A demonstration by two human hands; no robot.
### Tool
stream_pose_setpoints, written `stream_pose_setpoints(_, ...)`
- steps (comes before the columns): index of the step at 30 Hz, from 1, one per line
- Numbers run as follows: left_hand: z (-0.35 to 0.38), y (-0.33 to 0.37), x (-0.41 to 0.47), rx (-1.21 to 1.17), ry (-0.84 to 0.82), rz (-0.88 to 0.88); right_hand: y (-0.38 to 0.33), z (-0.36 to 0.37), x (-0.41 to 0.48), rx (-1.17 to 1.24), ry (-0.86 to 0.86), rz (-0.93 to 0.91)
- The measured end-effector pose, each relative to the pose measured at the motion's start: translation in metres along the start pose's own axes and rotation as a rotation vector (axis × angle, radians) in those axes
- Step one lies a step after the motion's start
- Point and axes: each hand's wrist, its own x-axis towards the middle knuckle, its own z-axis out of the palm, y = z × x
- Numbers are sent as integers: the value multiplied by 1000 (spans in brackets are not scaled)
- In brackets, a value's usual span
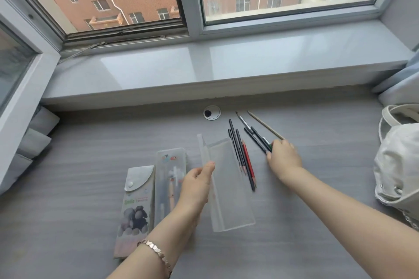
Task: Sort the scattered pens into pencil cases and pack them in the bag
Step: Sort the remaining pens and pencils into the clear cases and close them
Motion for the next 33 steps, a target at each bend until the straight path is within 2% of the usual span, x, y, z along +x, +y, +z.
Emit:
stream_pose_setpoints(8, 5, 0, -3, 64, 24, -43, 1, 12, -8, -238, -68, -56)
stream_pose_setpoints(12, 6, -3, -5, 97, 50, -54, 11, 9, -19, -53, -123, -81)
stream_pose_setpoints(14, 6, -4, -5, 109, 60, -64, 14, -1, -29, 36, -118, -154)
stream_pose_setpoints(17, 4, -5, -7, 130, 58, -73, 15, -35, -51, -16, -221, -413)
stream_pose_setpoints(18, 3, -5, -8, 141, 50, -75, 14, -47, -56, -94, -185, -559)
stream_pose_setpoints(21, 3, -6, -12, 182, -4, -61, 10, -68, -63, -347, 192, -1029)
stream_pose_setpoints(24, 8, -5, -18, 168, -80, -22, -1, -63, -72, -437, 217, -1336)
stream_pose_setpoints(28, 9, -4, -24, 81, -140, 2, -9, -36, -81, -475, 130, -1525)
stream_pose_setpoints(33, 4, -4, -22, 76, -80, 34, -12, -18, -82, -205, 75, -1455)
